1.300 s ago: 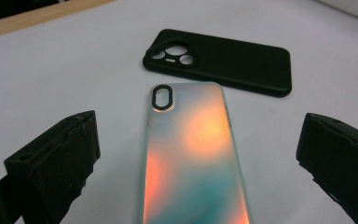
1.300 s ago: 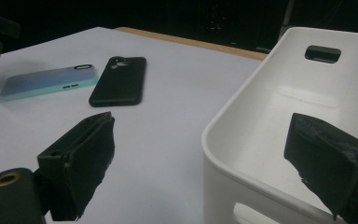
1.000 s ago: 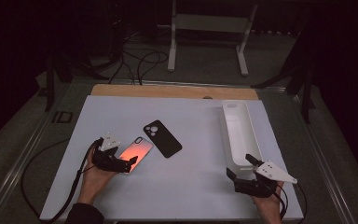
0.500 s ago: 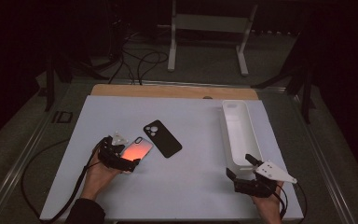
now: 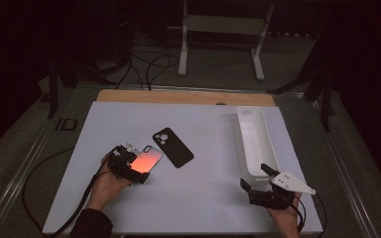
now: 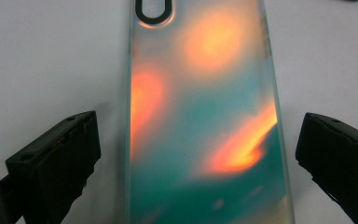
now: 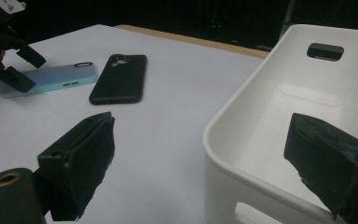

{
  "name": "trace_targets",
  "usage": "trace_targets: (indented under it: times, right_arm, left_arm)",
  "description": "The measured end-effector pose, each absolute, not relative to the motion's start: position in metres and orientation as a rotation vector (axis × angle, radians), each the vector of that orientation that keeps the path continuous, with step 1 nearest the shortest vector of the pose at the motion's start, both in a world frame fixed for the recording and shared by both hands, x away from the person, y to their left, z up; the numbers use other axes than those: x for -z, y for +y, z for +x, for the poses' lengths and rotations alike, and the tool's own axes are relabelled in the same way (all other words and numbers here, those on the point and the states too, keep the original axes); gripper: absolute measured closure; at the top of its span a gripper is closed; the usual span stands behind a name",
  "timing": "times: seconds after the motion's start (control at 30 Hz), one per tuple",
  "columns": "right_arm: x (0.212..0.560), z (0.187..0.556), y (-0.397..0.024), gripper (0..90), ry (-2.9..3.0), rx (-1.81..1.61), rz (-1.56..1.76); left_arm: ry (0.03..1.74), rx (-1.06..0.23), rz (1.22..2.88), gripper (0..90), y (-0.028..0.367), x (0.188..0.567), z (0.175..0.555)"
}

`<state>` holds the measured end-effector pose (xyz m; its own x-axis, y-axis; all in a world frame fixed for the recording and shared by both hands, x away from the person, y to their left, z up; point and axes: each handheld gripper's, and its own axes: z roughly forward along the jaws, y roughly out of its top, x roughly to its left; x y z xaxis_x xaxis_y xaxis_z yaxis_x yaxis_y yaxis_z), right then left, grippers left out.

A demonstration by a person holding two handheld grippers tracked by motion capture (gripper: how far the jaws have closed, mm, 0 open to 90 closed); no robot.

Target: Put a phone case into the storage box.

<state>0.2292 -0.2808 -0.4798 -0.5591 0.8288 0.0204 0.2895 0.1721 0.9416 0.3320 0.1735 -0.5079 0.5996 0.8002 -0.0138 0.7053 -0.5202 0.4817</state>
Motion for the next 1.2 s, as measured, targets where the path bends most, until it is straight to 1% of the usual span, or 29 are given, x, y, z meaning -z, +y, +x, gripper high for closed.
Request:
trace_targets:
  times: [0.47, 0.6, 0.63, 0.67, 1.2]
  right_arm:
    - [0.48, 0.2293, -0.2802, 8.4, 1.949, -1.378, 1.055]
    - [0.4799, 0.2292, -0.2799, 8.4, 1.951, -1.378, 1.051]
    - [0.4798, 0.2291, -0.2799, 8.4, 1.951, -1.378, 1.052]
    - [0.4798, 0.2291, -0.2799, 8.4, 1.951, -1.378, 1.052]
    - [0.4763, 0.2303, -0.2805, 8.5, 1.937, -1.386, 1.05]
  left_arm:
    - [1.232, -0.274, 2.42, 5.6, 0.1697, 0.5104, 0.3344]
    - [1.221, -0.263, 2.433, 10.9, 0.1681, 0.5081, 0.3338]
    - [1.217, -0.262, 2.436, 14.1, 0.168, 0.5076, 0.3337]
    - [1.217, -0.262, 2.436, 15.5, 0.168, 0.5076, 0.3337]
    - [1.232, -0.269, 2.413, 16.9, 0.1687, 0.5055, 0.3319]
